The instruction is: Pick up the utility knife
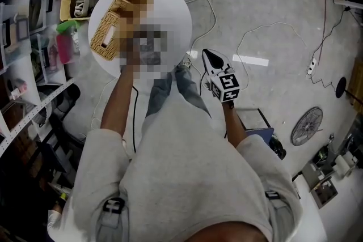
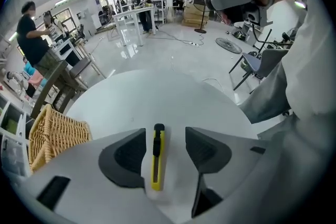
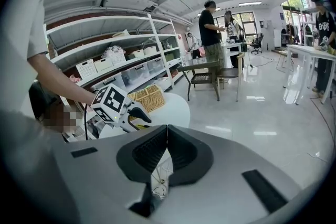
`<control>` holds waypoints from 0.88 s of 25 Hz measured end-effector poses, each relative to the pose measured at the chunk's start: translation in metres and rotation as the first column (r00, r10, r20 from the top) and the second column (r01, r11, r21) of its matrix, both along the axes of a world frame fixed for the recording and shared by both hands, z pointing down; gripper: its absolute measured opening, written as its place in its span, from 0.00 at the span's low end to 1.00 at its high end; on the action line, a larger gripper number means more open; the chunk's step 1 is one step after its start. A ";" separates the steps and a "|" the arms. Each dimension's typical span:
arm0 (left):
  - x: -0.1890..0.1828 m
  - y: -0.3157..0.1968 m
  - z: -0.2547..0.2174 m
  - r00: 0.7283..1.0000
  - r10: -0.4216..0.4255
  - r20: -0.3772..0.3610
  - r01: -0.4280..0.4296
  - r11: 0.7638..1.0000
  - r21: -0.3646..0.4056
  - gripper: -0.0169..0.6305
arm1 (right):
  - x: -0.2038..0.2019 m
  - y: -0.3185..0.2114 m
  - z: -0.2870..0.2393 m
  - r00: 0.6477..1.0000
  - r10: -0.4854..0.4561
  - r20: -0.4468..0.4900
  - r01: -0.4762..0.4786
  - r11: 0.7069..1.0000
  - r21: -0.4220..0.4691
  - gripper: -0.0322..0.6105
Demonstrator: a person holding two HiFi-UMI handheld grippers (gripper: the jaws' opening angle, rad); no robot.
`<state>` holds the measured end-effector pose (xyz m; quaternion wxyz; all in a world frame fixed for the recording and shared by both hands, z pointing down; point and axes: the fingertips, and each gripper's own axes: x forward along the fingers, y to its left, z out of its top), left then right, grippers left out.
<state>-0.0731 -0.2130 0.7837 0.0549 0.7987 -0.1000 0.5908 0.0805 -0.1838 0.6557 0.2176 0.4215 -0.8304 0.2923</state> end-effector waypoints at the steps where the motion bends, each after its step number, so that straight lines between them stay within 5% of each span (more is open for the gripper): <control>1: 0.001 -0.001 0.001 1.000 -0.001 0.000 0.001 1.000 -0.003 0.41 | 0.001 0.000 0.001 1.000 0.000 0.000 0.000 1.000 -0.002 0.10; 12: 0.005 0.002 0.005 0.999 -0.014 -0.033 0.010 0.992 -0.125 0.31 | 0.001 -0.001 0.002 1.000 -0.006 0.021 0.007 1.000 -0.019 0.10; 22: 0.007 0.009 0.005 0.999 0.009 -0.041 -0.015 0.991 -0.134 0.17 | 0.001 -0.001 0.007 1.000 -0.012 0.016 0.012 1.000 -0.024 0.10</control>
